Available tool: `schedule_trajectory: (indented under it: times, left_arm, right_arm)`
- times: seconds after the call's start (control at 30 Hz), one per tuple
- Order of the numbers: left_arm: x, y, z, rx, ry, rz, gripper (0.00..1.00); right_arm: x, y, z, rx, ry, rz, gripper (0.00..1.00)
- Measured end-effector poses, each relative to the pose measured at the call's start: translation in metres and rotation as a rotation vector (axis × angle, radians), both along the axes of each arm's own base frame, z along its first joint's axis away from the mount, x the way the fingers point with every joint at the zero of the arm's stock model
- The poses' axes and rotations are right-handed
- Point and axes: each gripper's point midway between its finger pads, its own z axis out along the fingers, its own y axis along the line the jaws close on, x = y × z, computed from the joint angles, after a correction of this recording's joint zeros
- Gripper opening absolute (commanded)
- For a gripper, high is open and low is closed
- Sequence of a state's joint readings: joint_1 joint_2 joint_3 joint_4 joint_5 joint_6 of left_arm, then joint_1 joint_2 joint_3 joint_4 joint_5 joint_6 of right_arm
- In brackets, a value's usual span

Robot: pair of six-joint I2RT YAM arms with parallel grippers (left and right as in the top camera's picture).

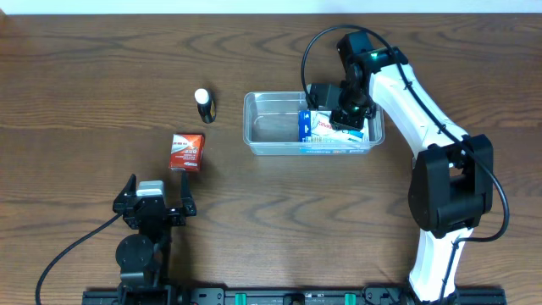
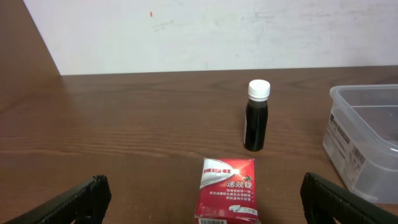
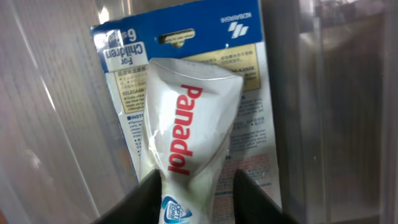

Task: Pack container
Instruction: 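Lower the Panadol box into the container beside the blue box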

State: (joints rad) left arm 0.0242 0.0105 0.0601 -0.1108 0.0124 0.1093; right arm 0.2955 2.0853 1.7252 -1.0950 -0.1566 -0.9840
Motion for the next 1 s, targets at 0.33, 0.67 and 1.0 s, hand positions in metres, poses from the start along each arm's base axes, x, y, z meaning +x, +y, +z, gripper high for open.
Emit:
schedule_trajectory:
  times: [0.33, 0.67, 1.0]
  left_arm:
    - [0.0, 0.0, 0.0, 0.0, 0.0, 0.0, 0.98]
    - [0.0, 0.0, 0.0, 0.0, 0.0, 0.0, 0.98]
    - [0.0, 0.0, 0.0, 0.0, 0.0, 0.0, 0.98]
  right_arm:
    - [0.014, 0.004, 0.007, 0.057, 0.02, -0.408, 0.01]
    - [0.022, -0.002, 0.006, 0.081, 0.063, -0.864, 0.01]
    - [0.017, -0.005, 0.001, 0.076, 0.1, -1.051, 0.01]
